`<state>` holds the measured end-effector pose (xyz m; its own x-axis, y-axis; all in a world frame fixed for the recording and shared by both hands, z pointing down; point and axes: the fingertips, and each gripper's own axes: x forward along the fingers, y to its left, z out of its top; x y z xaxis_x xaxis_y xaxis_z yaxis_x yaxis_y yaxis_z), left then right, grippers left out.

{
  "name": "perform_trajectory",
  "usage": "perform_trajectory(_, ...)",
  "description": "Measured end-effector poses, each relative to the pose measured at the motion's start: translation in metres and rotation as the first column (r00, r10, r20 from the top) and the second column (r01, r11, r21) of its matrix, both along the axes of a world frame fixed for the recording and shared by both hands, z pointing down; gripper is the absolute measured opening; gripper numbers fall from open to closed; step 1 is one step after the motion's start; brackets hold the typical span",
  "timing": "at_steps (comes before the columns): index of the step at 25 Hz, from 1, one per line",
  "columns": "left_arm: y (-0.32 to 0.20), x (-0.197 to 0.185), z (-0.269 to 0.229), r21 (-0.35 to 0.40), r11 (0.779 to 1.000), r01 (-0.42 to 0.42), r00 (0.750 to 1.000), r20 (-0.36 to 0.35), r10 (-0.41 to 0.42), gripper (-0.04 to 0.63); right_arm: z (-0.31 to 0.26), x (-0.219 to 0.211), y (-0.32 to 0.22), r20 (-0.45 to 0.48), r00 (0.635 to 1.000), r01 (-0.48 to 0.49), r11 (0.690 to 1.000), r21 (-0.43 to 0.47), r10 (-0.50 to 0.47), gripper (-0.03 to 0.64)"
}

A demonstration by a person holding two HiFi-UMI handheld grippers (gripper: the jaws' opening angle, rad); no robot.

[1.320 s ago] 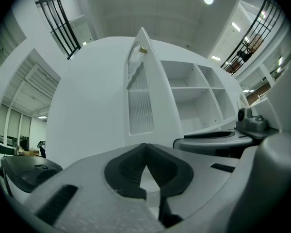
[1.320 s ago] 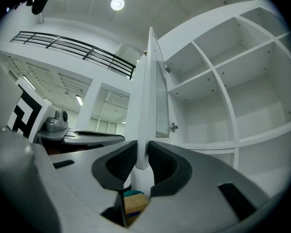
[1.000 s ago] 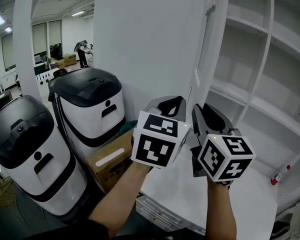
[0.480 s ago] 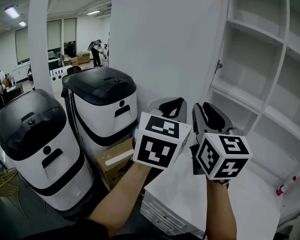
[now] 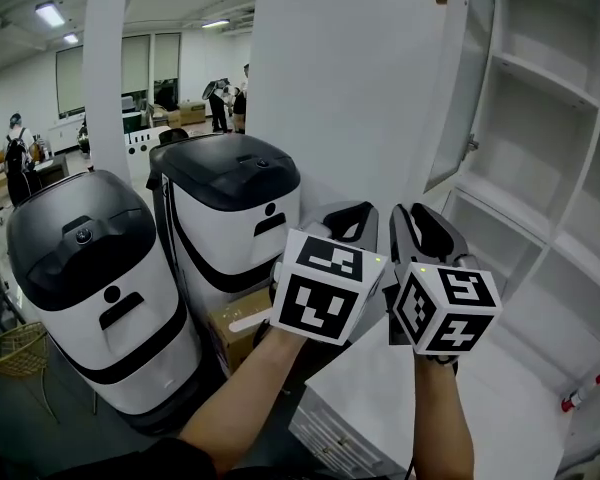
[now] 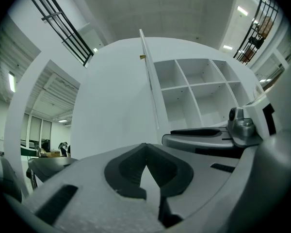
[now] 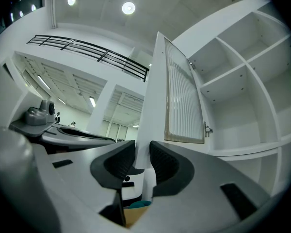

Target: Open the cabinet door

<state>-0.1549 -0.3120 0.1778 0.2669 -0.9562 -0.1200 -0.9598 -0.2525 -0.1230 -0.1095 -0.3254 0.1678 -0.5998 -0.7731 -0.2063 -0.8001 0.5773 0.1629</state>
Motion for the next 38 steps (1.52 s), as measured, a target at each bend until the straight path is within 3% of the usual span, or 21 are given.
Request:
perform_trajectory(10, 0.001, -0.028, 0.011, -0.020, 0.999, 0.040, 0.999, -0.001, -0.040, 0.011, 0.000, -0.022, -0.007, -0.005, 1.000, 0.017, 1.000, -0.007, -0.017, 0.094)
perform_trajectory(18, 0.005, -0.024, 0.022, -0.038, 0.999, 0.023, 0.999, -0.029, -0.024, 0.011, 0.000, -0.019, -0.002, -0.004, 1.000, 0.016, 1.000, -0.014, -0.016, 0.094)
perform_trajectory(25, 0.002, -0.007, 0.030, -0.054, 0.998, 0.026, 0.999, -0.033, -0.027, 0.011, 0.006, -0.009, 0.005, -0.010, 0.999, 0.041, 0.999, -0.028, -0.041, 0.057)
perform_trajectory(38, 0.007, 0.046, 0.037, -0.076, 0.997, 0.030, 0.998, -0.055, -0.034, 0.011, 0.023, 0.046, 0.013, -0.025, 0.999, 0.037, 0.997, -0.073, -0.039, 0.038)
